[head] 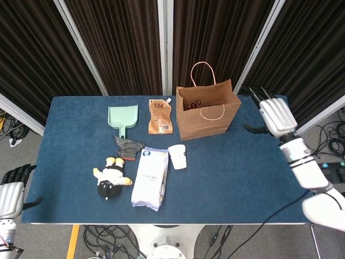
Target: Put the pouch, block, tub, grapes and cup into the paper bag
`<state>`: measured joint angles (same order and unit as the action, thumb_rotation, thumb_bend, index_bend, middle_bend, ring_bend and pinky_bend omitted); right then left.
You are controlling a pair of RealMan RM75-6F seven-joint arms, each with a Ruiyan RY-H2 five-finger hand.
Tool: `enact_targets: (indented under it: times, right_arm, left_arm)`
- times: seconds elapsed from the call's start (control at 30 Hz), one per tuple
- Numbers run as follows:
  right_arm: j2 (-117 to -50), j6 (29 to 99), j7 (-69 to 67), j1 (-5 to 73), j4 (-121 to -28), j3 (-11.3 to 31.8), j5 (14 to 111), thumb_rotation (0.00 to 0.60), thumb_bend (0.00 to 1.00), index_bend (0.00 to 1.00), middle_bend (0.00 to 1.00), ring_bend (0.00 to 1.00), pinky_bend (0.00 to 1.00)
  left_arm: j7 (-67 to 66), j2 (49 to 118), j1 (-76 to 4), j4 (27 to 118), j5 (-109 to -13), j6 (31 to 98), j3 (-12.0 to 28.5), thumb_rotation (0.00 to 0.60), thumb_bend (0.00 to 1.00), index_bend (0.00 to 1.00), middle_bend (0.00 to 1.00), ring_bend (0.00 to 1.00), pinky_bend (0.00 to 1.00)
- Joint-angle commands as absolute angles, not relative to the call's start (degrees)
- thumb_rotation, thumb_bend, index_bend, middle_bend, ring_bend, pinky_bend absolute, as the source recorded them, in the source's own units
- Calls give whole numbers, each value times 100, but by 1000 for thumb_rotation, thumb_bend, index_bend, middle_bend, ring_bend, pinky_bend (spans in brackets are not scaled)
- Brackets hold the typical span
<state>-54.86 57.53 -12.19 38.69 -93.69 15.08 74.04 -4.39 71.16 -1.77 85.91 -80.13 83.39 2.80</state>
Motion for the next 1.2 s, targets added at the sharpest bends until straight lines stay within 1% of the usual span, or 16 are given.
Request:
enact_targets:
  times: [0.03,0.13,0.2,0.27,0.37,0.47,0.57,0.63,0.73,0.9,1.07,1.2]
  right_arm:
    - [-4855,6023,-2154,3214,-9783,828,8438,600,87,0,248,93,268]
    - [-4700,6062,-2557,3080,-9809,491,9103,600,79,0,253,93,269]
    - [-4736,6041,-2536,3075,-9811,339,9410,600,72,0,259,93,269]
    - [-4869,5898,-2309,3133,-9836,210,9636,600,60,0,261,93,269]
    - [-5257,5567,-1888,3290,-9853,169,9638,600,32,0,256,91,271]
    - [-5838,5179,-1472,3494,-9742,254,9354,600,1,0,219,63,261]
    - [-6478,4795,-1031,3739,-9521,404,8960,600,0,0,151,4,202]
    - [-6921,4545,-737,3919,-9321,535,8617,600,0,0,105,0,157]
    - [-7549,4358,-291,4146,-8969,751,8111,600,0,0,65,0,132]
    - [-8428,4218,345,4487,-8439,1020,7412,600,0,0,27,0,116]
    - [-9007,4094,725,4780,-7958,1176,6881,600,0,0,16,0,108]
    - [-9395,4026,1033,4983,-7563,1213,6556,600,0,0,15,0,108]
  left_arm:
    - [-460,7109,-191,8603,-8026,8349,291,600,34,220,240,156,152]
    - [-506,7102,-211,8642,-8044,8359,302,600,34,220,240,156,152]
    - [-528,7097,-218,8672,-8068,8373,298,600,34,220,240,156,152]
    - [-548,7093,-214,8694,-8086,8392,288,600,34,220,240,156,152]
    - [-580,7082,-201,8739,-8082,8417,283,600,34,220,240,156,152]
    - [-576,7077,-177,8754,-8079,8447,271,600,34,220,240,156,152]
    - [-548,7083,-156,8741,-8077,8471,262,600,34,220,240,156,152]
    - [-528,7086,-140,8730,-8081,8486,252,600,34,220,240,156,152]
    - [-489,7086,-116,8710,-8080,8505,239,600,34,220,240,156,152]
    - [-416,7092,-85,8655,-8059,8520,235,600,34,220,240,156,152]
    - [-366,7112,-61,8616,-8066,8531,218,600,33,220,240,156,152]
    - [-329,7113,-56,8589,-8063,8533,225,600,34,220,240,156,153]
